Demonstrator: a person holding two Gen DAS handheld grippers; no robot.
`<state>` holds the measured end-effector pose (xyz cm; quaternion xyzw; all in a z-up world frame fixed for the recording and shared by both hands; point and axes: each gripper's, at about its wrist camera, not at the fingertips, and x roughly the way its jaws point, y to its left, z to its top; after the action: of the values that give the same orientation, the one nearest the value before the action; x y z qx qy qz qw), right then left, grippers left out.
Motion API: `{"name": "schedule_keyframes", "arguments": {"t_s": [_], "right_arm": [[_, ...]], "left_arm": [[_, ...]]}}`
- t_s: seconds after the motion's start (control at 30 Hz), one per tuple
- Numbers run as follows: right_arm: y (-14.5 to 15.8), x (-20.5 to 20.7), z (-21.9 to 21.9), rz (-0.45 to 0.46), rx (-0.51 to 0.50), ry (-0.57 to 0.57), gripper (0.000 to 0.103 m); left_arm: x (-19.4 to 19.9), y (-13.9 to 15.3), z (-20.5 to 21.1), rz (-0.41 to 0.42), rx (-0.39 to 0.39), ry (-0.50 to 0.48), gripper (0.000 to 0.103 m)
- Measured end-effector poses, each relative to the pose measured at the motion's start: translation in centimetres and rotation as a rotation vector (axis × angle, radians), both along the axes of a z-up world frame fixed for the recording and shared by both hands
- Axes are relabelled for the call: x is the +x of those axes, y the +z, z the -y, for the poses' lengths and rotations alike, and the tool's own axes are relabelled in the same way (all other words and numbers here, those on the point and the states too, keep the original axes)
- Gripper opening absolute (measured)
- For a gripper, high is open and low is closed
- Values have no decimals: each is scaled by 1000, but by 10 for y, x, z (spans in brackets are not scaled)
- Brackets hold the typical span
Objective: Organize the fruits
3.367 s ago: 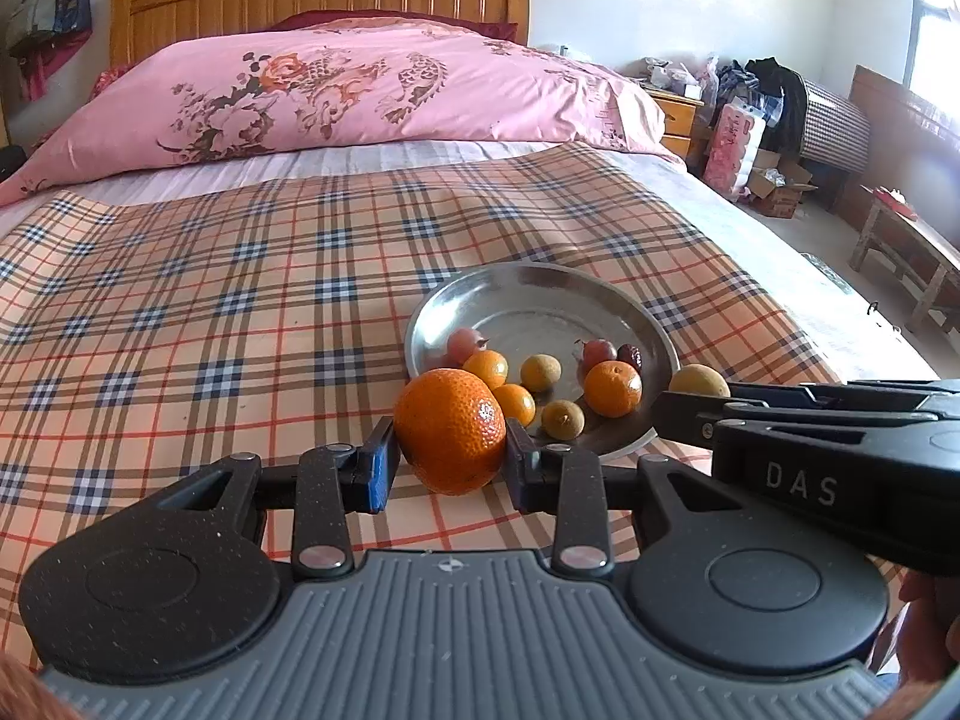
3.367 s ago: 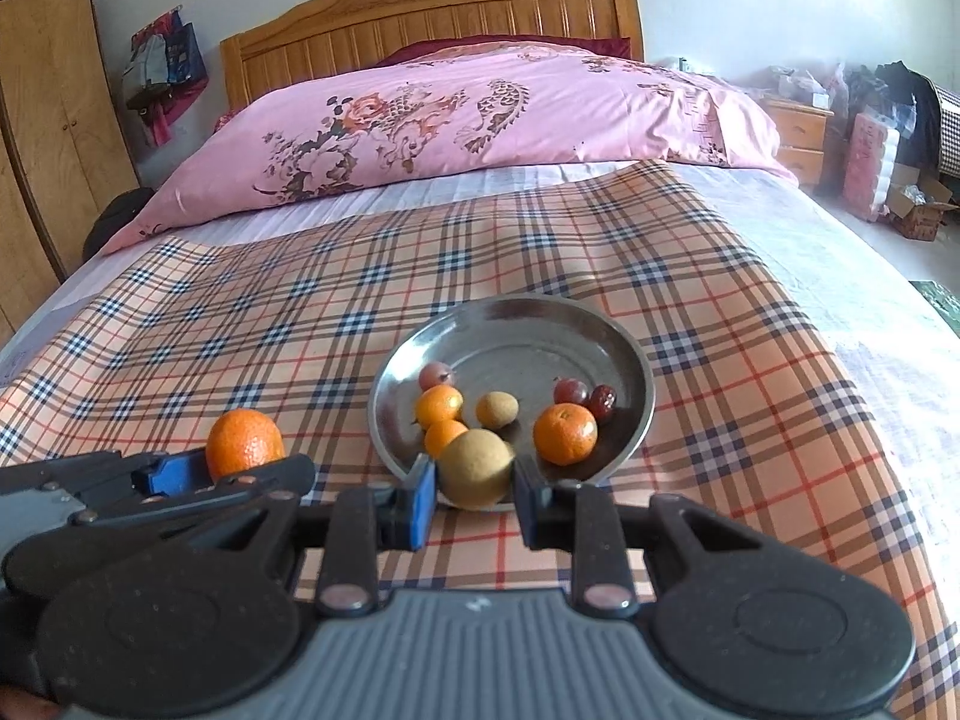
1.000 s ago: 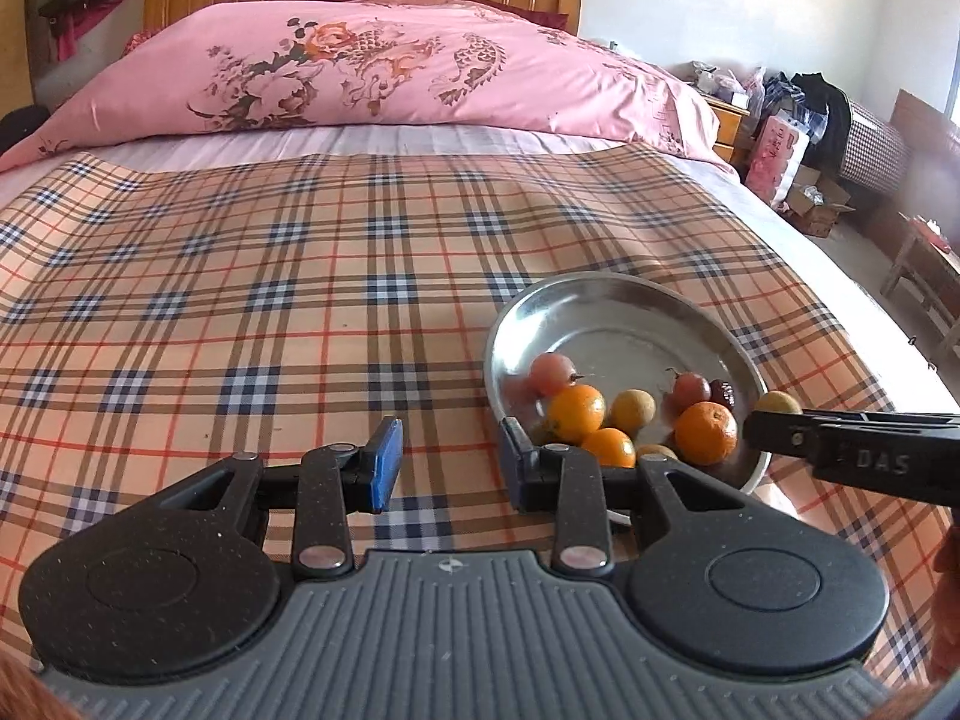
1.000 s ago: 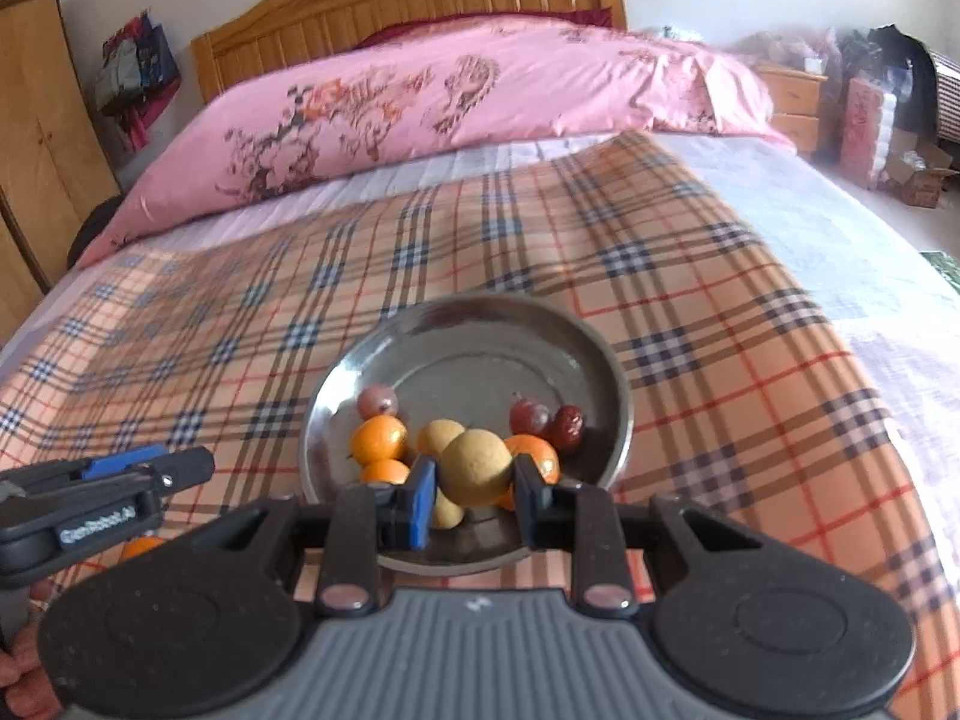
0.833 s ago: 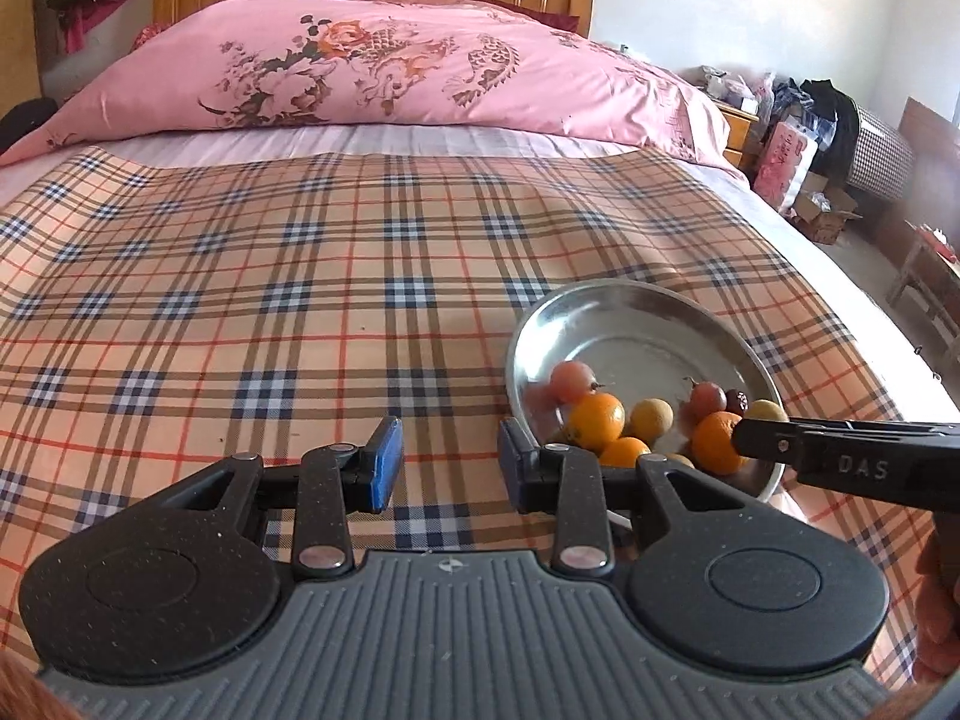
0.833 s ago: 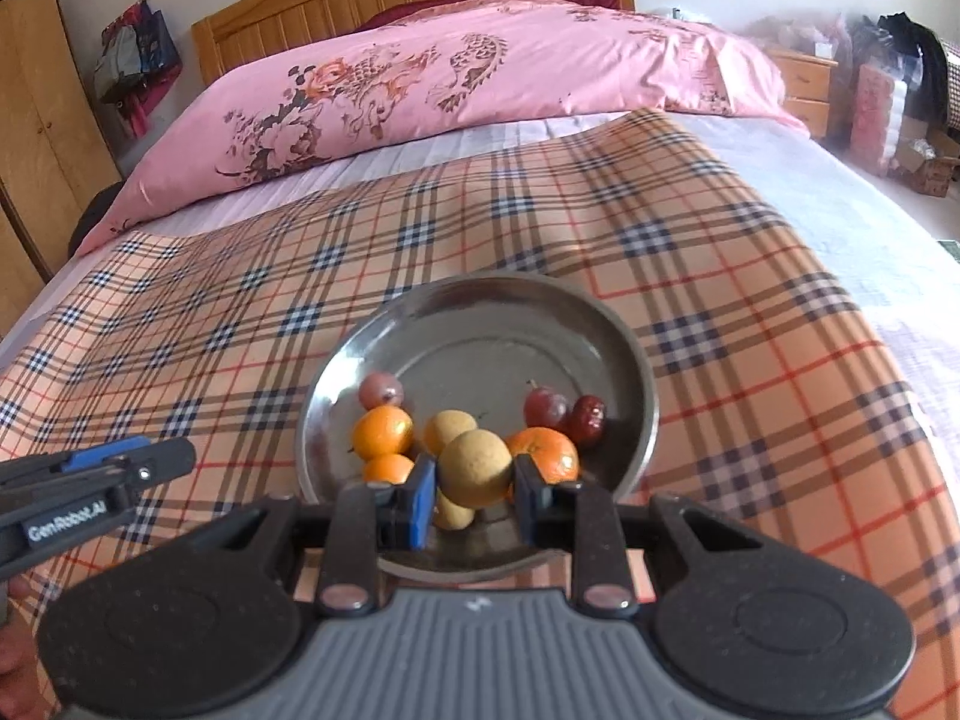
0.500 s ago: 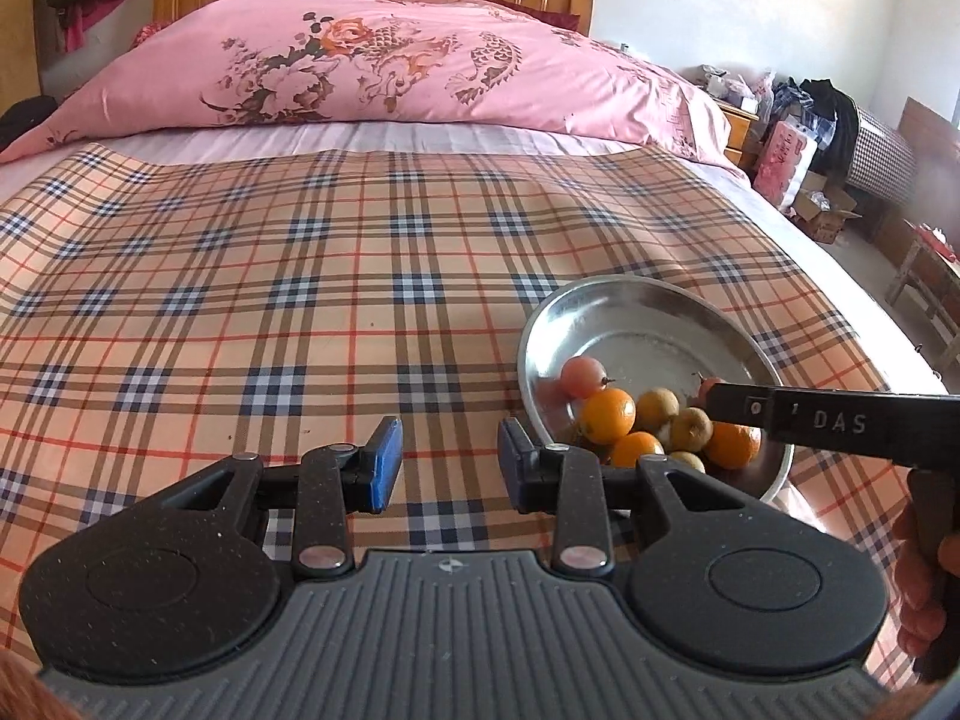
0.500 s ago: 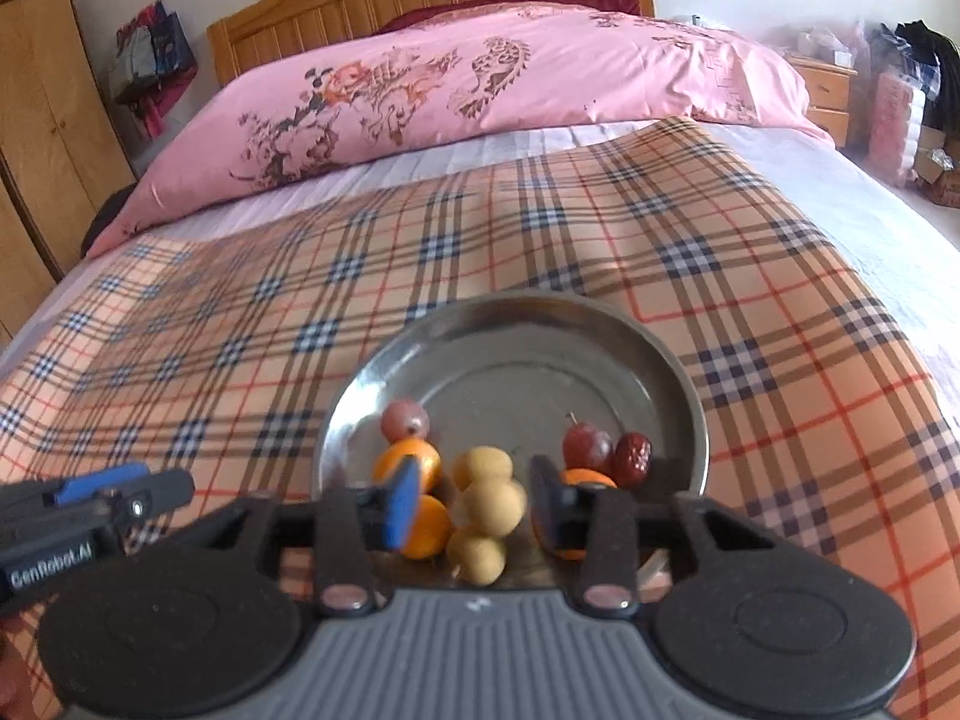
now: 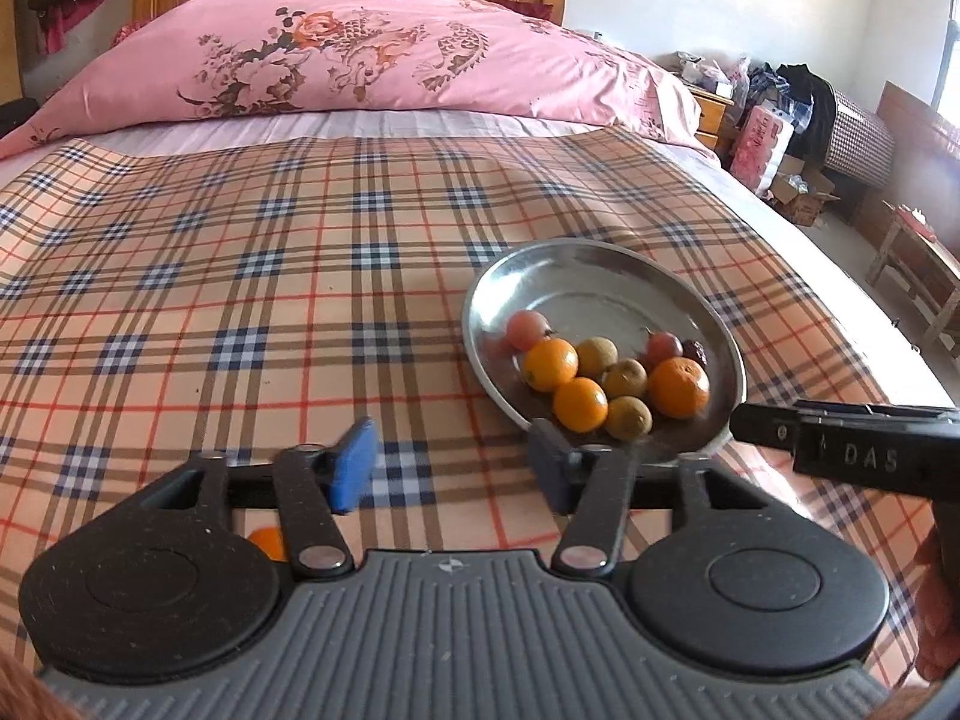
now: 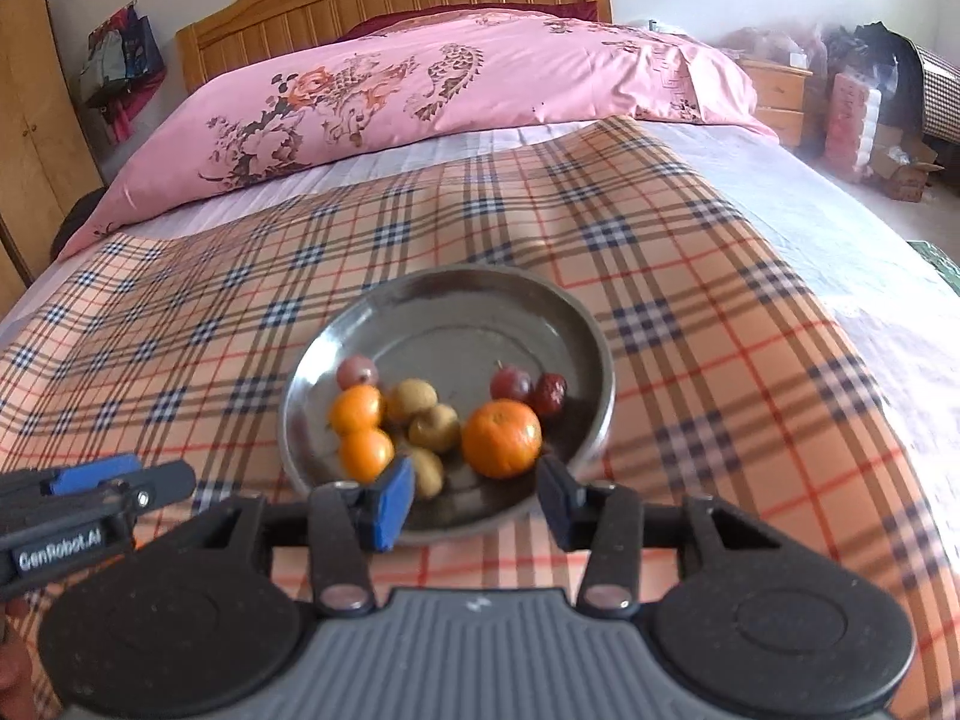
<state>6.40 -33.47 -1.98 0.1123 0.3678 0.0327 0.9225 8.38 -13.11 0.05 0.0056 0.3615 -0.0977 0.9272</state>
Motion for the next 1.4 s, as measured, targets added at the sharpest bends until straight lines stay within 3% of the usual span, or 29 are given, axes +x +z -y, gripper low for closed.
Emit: {"name": "schedule_keyframes", "arguments": {"t_s": [0.1,0.43,1.4], "right_arm": [[-1,-14,-2,-2,-11,-5,59],[-1,-47,-1,-11,-15,-15,78],[-2,-72,-1,-27,-11,-18,81]], "left_arm": [[-12,0,4,5,3,-2,103],[-43,7,9,24,15,-3,103],[-66,10,19,46,78,3,103]]}}
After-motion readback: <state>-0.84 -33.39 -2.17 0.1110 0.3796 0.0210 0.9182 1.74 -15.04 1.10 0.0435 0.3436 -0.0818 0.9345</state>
